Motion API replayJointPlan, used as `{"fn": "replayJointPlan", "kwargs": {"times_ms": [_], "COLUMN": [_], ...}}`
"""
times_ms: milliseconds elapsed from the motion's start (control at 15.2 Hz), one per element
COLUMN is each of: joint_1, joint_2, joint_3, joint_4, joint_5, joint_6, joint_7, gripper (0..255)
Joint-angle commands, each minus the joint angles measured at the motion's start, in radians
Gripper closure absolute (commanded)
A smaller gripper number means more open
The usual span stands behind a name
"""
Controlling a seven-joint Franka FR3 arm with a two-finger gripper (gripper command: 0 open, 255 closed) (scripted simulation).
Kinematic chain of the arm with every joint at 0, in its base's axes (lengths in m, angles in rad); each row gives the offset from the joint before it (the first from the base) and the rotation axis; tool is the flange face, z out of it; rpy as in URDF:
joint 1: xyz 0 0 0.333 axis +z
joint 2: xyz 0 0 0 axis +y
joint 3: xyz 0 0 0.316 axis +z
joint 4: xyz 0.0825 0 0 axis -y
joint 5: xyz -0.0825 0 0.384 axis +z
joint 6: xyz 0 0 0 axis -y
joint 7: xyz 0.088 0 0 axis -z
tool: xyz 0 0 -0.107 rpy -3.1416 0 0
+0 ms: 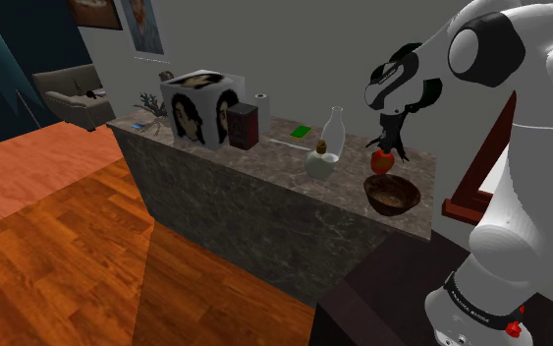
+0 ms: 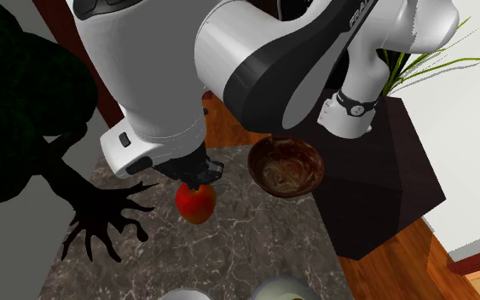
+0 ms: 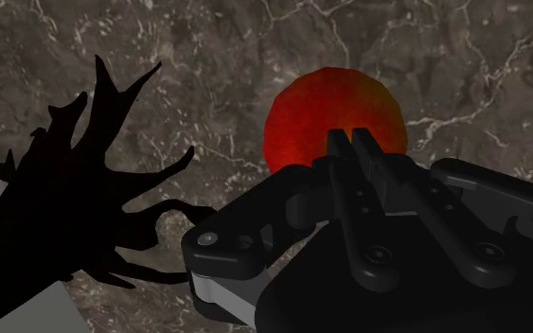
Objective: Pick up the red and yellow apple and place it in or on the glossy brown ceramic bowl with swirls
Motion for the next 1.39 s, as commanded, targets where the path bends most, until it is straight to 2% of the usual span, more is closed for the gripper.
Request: {"fn": "replayJointPlan", "kwargs": {"times_ms": [0,1320], "joint_1": [0.000,0.018], "joint_2": [0.000,-0.124], "joint_3": [0.000,-0.017], "joint_4": [0.000,0.104], "joint_5": [0.000,-0.043], "joint_6": [0.000,-0.222], "joint_7": [0.000,0.006], "gripper": [255,255]}}
